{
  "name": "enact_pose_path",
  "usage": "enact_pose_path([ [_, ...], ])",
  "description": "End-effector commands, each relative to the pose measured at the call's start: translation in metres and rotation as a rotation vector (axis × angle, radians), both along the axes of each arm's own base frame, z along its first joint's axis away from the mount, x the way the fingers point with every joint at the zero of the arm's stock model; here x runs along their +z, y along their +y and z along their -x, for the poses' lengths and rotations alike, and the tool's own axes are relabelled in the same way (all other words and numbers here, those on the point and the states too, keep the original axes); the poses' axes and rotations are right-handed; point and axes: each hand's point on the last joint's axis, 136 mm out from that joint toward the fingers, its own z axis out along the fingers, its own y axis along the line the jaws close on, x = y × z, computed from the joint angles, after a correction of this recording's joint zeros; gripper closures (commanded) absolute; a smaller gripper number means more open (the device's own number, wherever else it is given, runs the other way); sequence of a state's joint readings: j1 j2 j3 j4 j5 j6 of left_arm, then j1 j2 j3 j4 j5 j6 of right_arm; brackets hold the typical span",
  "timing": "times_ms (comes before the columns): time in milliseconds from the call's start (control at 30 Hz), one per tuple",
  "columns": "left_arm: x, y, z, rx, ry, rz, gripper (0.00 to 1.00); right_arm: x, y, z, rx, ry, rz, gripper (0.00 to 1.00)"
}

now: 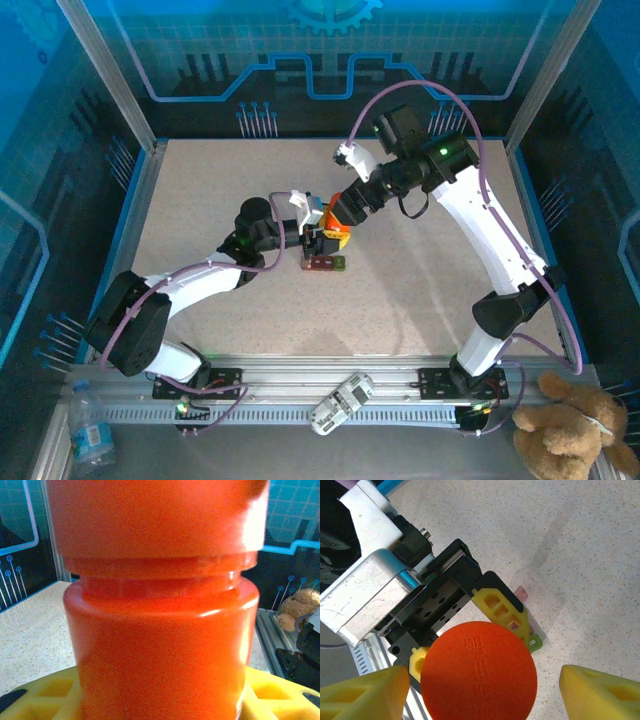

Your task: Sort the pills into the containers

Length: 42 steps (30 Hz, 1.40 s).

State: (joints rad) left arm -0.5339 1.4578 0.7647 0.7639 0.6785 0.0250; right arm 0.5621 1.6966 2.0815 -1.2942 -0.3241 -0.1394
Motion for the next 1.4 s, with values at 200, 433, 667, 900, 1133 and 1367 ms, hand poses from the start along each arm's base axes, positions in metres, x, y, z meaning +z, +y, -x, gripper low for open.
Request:
enact_pose_path([
  [200,0.023,-0.003,0.003,-0.030,-0.051,0.034,1.00,0.001,0.002,0.002,0.003,0.012,0.000,0.39],
  [433,0.028,-0.002,0.000,-0.009,-0.066,0.036,1.00,-0.012,0.000,0.004,-0.025,0.046,0.011,0.52],
  [667,0.037,0.008,-0.017,0.130,-0.157,0.043,1.00,-0.052,0.001,-0.008,-0.242,0.130,0.030,0.60],
  [900,0.043,0.009,-0.024,0.190,-0.188,0.079,1.00,-0.086,0.021,-0.016,-0.456,0.196,-0.079,0.60],
  [1133,0.031,0.007,-0.023,0.180,-0.165,0.071,1.00,-0.081,0.028,-0.020,-0.446,0.190,-0.060,0.57],
  [1367,0.021,0.006,-0.023,0.180,-0.135,0.067,1.00,-0.053,0.020,-0.029,-0.420,0.149,-0.069,0.50],
])
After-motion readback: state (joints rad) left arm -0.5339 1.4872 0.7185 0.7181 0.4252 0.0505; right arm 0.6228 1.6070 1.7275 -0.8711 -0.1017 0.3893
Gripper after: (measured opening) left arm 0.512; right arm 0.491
